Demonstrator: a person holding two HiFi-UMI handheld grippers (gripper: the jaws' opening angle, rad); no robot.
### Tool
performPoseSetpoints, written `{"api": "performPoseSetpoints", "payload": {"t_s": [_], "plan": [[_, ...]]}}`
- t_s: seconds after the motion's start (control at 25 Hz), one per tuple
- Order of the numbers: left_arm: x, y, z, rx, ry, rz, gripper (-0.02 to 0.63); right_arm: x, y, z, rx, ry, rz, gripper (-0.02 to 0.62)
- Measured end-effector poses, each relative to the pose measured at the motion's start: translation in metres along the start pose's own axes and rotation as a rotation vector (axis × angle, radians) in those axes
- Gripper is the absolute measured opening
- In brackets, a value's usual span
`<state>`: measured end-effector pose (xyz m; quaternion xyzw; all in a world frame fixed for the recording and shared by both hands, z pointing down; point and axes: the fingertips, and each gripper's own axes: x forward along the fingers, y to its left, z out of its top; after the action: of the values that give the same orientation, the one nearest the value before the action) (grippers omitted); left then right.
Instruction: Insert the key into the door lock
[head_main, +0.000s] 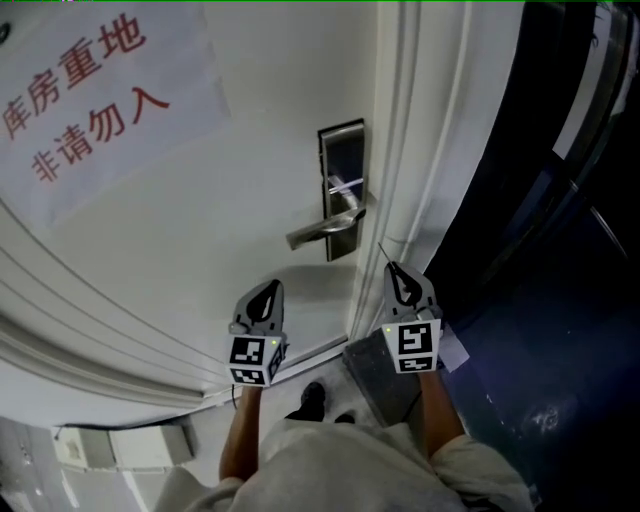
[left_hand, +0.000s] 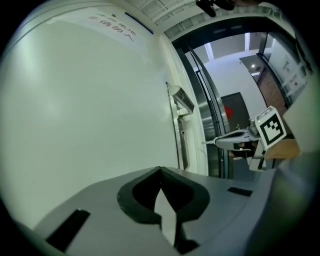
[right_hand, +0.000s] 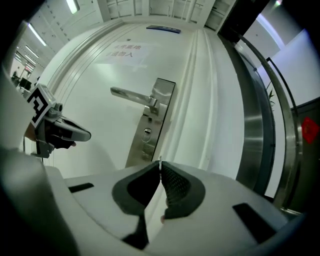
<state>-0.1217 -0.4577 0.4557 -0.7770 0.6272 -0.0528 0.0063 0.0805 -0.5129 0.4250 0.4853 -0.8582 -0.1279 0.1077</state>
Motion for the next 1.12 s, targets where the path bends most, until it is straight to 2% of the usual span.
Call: {"api": "performPoseSetpoints", "payload": {"t_s": [0.24, 0.4, 0.56, 0.68, 0.96, 1.12], "plan": [[-0.028, 0.028, -0.005, -0.008, 0.007, 0.087, 0.017, 0.017, 0.02, 0.022, -0.038, -0.047, 0.064, 0.029], [-0.038, 0.035, -0.006, -0.016, 0.003, 0.11, 0.017, 0.022, 0.025, 0.034, -0.062, -0.071, 0.077, 0.029], [-0.041, 0.035, -0.006, -0.02, -0.003, 0.11, 0.017, 0.022, 0.027, 0.044, -0.167, -0.087, 0.064, 0.029], [-0.041, 0.034, -0.007, -0.021, -0.005, 0.101, 0.017, 0.022, 0.03, 0.051, -0.334, -0.082, 0.048, 0.029], [-0.038, 0.03, -0.008, -0.016, -0.004, 0.075, 0.017, 0.025, 0.039, 0.055, -0.853, -0.093, -0.008, 0.029], [-0.039, 0.03, -0.008, -0.019, -0.005, 0.072, 0.017, 0.029, 0.044, 0.051, -1.046, -0.096, -0.023, 0.029]]}}
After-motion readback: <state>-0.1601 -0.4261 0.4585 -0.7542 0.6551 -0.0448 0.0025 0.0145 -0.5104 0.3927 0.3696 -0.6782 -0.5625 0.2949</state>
